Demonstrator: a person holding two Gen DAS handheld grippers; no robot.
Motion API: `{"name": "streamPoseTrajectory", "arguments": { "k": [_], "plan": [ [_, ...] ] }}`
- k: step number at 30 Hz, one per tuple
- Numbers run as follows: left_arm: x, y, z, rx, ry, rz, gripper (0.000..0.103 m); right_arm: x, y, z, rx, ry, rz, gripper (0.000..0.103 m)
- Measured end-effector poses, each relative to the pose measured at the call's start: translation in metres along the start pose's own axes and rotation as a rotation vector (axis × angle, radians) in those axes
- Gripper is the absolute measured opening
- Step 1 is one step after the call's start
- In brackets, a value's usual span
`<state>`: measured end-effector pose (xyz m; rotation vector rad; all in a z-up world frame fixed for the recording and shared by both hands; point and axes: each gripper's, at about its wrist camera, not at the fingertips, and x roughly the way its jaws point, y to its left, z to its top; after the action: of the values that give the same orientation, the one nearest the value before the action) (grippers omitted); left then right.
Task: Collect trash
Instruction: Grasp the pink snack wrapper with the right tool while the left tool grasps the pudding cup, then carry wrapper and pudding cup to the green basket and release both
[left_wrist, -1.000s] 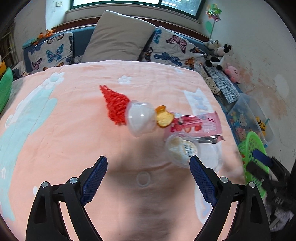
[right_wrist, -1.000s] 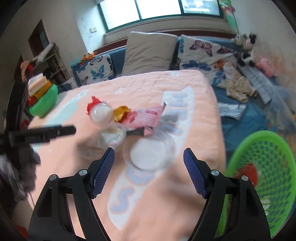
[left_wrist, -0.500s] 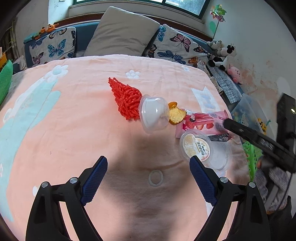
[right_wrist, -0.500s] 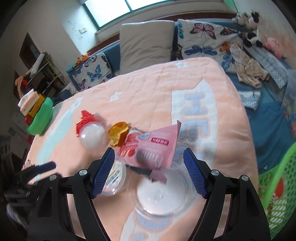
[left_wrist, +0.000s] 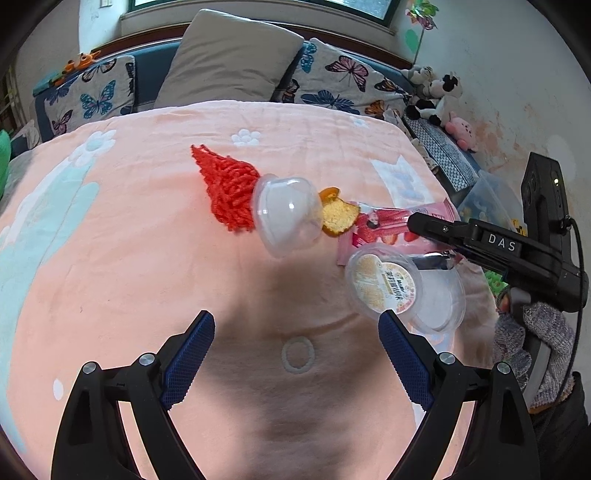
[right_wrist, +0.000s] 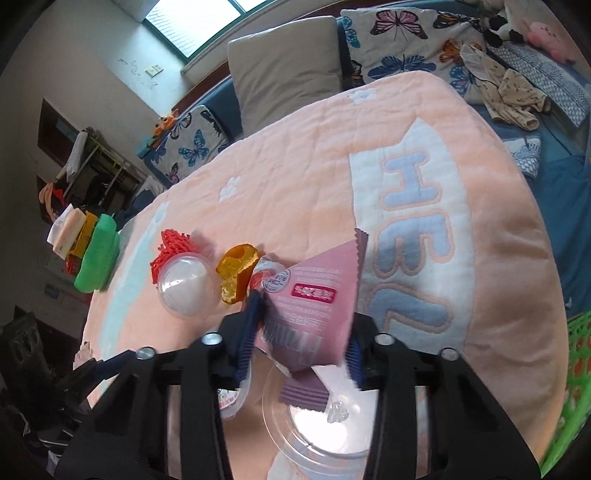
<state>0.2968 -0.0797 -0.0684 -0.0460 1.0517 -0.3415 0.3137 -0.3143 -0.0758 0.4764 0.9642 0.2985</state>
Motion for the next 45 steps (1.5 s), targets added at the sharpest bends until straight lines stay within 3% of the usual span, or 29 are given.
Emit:
{"name": "streamPoseTrajectory", "arguments": {
  "k": [7, 19, 33, 39, 45],
  "plan": [
    [0.007, -0.021, 0.001, 0.055, 0.003, -0.009, 0.088, -0.03, -0.003, -0.002, 0.002, -0.058, 0.016, 0.021],
    [0.037, -0.057, 0.01, 0.151, 0.036, -0.013, 0.092, -0.091, -0.014, -0.009, 0.003, -0.17, -0.002, 0.019],
    [0.061, -0.066, 0.018, 0.154, 0.049, 0.003, 0.091, -0.149, -0.033, -0.028, 0.016, -0.248, -0.052, 0.019],
    [0.06, -0.068, 0.018, 0.15, 0.048, -0.008, 0.068, -0.174, -0.034, -0.035, 0.013, -0.291, -0.078, 0.019],
    [0.045, -0.066, 0.014, 0.141, 0.025, -0.011, 0.067, -0.202, -0.038, -0.048, 0.009, -0.336, -0.117, 0.019]
  ]
}}
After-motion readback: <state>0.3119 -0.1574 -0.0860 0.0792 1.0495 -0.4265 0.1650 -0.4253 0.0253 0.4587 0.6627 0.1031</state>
